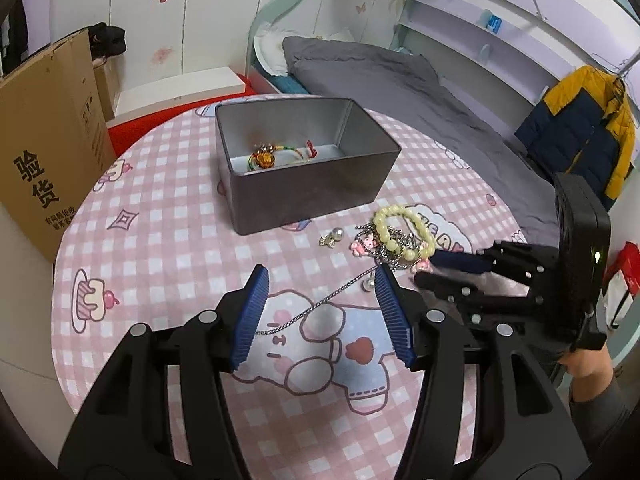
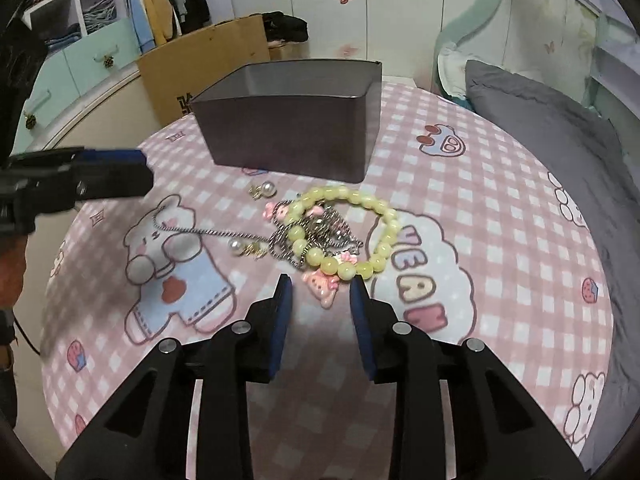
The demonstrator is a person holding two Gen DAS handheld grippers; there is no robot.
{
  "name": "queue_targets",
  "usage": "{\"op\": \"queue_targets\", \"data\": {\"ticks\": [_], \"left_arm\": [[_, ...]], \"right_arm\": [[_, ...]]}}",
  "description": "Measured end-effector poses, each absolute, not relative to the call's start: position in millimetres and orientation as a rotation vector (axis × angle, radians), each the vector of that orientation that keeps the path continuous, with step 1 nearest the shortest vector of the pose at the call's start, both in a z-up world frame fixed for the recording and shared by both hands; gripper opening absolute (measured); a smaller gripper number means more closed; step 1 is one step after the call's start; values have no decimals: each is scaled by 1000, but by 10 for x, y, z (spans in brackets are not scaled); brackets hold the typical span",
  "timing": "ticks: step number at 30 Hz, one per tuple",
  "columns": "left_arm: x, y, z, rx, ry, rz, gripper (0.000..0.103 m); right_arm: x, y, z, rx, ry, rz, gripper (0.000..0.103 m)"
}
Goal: Organize jewelry
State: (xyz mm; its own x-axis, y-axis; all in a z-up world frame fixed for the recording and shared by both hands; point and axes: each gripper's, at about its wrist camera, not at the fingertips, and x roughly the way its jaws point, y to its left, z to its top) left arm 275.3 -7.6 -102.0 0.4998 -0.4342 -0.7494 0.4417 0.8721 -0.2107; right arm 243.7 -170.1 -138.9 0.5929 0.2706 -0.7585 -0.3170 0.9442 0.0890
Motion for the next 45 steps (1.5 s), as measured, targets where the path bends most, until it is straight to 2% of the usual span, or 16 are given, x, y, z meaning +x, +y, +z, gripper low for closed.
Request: {"op": "queue_targets", "data": {"ticks": [7, 10, 18, 26, 38, 39, 40, 45], "left_arm": [[2811, -70, -1100, -8, 925, -530, 56], [2822, -67, -1103, -13, 923, -530, 56], [2816, -66, -1145, -31, 933, -550, 56], [2734, -220, -1171, -3, 935, -604, 56], [2560, -780, -1386, 235, 870, -600, 55], [2572, -811, -1410, 249, 870, -595, 49], [2595, -822, -1428, 255, 877, -594, 36], [2623, -854, -1464, 270, 890, -602, 20]], "right_arm": [[2563, -1708, -1376, -63, 869, 346, 31], [2558, -1671, -1375, -116, 866, 330, 19], [2336, -1922, -1270, -112, 878, 352, 19], [2052, -2171, -915, -96, 797, 341, 19], [2102, -2152, -988, -48, 804, 381, 19], [2105, -2143, -992, -47, 804, 384, 19], [2102, -2140, -991, -46, 804, 385, 19], [2134, -2119, -977, -36, 801, 398, 19]]}}
